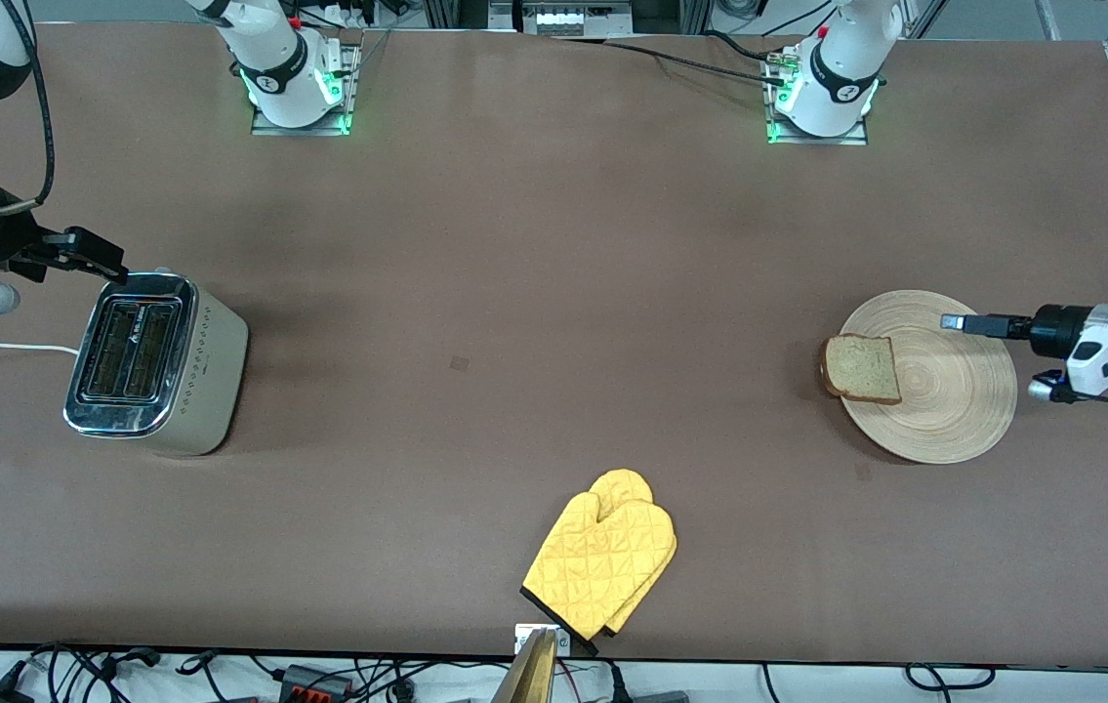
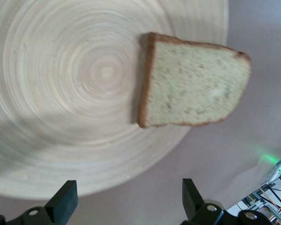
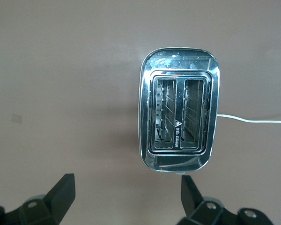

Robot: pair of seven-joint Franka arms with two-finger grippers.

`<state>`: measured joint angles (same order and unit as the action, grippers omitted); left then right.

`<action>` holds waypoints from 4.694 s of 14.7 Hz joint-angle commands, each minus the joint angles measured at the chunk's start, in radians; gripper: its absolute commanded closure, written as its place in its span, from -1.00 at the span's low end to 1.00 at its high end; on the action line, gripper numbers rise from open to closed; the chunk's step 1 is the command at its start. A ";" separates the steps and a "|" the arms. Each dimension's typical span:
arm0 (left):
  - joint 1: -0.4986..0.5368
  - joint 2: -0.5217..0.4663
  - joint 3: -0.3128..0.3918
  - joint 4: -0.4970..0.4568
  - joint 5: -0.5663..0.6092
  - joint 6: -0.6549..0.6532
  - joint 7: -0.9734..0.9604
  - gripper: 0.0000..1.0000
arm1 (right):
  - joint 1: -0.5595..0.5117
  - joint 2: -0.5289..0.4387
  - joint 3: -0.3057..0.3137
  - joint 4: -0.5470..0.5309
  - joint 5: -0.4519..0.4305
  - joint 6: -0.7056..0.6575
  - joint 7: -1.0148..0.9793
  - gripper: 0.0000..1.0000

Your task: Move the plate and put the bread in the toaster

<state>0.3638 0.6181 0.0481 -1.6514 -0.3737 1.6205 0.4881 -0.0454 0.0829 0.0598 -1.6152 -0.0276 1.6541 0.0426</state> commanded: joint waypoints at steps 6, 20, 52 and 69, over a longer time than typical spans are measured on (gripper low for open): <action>0.007 0.043 -0.008 0.013 -0.053 0.018 0.053 -0.94 | 0.001 -0.002 -0.002 0.012 0.003 -0.020 -0.012 -1.00; 0.182 0.115 -0.005 0.081 -0.054 0.144 0.305 -0.98 | -0.001 -0.002 -0.002 0.014 0.005 -0.033 -0.009 -1.00; 0.205 0.169 -0.008 0.120 -0.136 0.137 0.352 -0.99 | -0.004 0.000 -0.003 0.012 0.008 -0.033 -0.009 -1.00; 0.205 0.198 -0.007 0.128 -0.188 0.142 0.426 -0.63 | -0.005 0.000 -0.003 0.014 0.009 -0.033 -0.009 -1.00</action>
<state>0.5722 0.8022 0.0399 -1.5427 -0.5475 1.7648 0.8871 -0.0464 0.0829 0.0561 -1.6151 -0.0276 1.6370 0.0414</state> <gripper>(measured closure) 0.123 0.000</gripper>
